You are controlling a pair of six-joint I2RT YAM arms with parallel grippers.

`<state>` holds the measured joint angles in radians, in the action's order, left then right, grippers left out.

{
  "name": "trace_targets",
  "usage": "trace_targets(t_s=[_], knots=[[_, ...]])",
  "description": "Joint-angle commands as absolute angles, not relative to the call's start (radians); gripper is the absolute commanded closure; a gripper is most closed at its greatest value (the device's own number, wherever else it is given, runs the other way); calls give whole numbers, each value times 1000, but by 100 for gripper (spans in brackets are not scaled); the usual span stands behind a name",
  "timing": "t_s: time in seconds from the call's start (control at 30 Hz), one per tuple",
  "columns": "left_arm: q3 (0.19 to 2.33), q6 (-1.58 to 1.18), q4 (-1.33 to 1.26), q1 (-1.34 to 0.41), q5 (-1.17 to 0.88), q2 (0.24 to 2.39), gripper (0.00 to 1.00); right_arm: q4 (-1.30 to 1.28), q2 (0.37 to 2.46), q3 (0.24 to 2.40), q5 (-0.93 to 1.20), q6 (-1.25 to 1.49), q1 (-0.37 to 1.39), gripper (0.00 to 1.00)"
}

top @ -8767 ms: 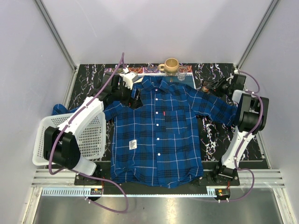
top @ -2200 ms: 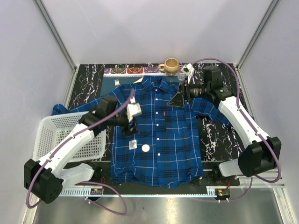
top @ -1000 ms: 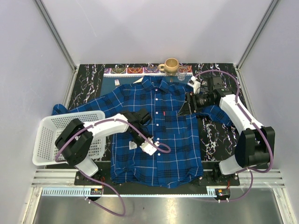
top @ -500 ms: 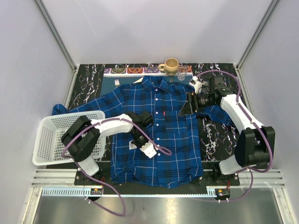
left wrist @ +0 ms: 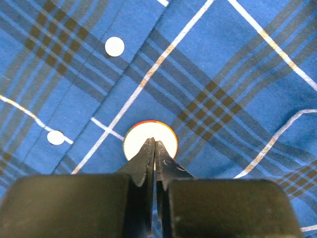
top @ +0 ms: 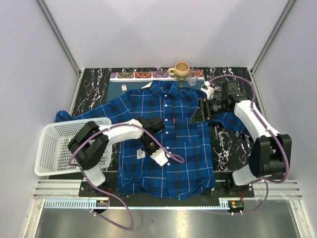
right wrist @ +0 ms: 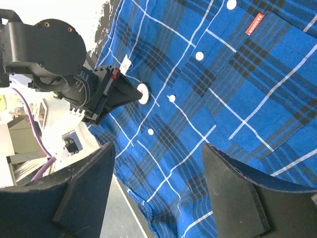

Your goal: Pin the brooch onto the clothing

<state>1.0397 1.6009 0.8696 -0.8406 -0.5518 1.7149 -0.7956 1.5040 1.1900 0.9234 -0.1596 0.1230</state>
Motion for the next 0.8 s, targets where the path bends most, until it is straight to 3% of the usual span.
trace_targets(t_s=[0.0, 0.1, 0.2, 0.33, 0.5, 0.77], knots=[[1114, 1615, 870, -850, -584, 1649, 100, -805, 1489, 1192, 985, -178, 115, 24], [1153, 1629, 877, -850, -566, 1550, 100, -808, 1505, 1209, 1043, -178, 118, 22], [1193, 1681, 879, -853, -523, 1447, 100, -811, 1523, 1248, 1113, -166, 130, 12], [1252, 1782, 903, -850, -473, 1367, 100, -857, 1560, 1345, 1152, -172, 199, 8], [1272, 1896, 914, -856, -410, 1305, 100, -977, 1620, 1486, 1138, -203, 310, 12], [1310, 1917, 931, -865, -390, 1287, 100, -954, 1629, 1506, 1062, -183, 431, 17]])
